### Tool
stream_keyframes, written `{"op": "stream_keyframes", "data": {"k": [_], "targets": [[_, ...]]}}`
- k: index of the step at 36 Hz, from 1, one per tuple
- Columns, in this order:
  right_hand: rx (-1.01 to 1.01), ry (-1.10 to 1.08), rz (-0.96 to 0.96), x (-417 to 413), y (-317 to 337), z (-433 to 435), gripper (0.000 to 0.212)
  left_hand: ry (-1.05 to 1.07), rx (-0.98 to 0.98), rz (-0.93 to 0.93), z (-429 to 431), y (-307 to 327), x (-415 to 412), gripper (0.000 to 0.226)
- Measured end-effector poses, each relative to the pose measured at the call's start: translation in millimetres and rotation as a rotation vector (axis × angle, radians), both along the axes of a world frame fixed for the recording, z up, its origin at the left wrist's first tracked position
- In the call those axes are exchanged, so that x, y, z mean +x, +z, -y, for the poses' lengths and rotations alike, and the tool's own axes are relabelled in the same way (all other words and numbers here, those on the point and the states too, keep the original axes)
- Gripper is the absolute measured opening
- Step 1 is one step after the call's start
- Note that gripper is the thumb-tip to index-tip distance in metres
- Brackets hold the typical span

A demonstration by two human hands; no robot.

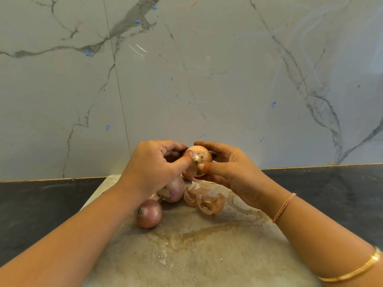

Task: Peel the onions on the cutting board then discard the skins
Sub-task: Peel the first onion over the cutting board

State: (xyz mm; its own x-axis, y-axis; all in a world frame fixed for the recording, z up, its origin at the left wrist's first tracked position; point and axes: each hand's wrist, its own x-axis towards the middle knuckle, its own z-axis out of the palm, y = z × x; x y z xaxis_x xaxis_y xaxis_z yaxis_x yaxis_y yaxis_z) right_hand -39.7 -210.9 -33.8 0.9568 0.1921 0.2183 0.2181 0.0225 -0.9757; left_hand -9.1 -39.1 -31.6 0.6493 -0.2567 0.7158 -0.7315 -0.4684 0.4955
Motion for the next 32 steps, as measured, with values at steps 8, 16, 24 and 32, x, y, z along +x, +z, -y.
{"op": "stream_keyframes", "data": {"k": [8,16,24,32], "targets": [[-0.036,-0.012,0.015,1.2,-2.2,0.9,0.043,0.013,0.013,0.0,0.7,0.1,0.5,0.015],[-0.039,-0.016,0.013,1.1,-2.2,0.3,0.045,0.02,0.005,0.012,-3.3,-2.3,4.2,0.015],[-0.032,-0.025,0.014,1.1,-0.8,1.1,0.041,-0.048,0.005,-0.023,-0.1,0.4,-1.3,0.018],[-0.044,-0.028,0.008,0.7,-1.6,0.6,0.045,0.024,0.023,0.03,-3.4,-2.2,5.3,0.017]]}}
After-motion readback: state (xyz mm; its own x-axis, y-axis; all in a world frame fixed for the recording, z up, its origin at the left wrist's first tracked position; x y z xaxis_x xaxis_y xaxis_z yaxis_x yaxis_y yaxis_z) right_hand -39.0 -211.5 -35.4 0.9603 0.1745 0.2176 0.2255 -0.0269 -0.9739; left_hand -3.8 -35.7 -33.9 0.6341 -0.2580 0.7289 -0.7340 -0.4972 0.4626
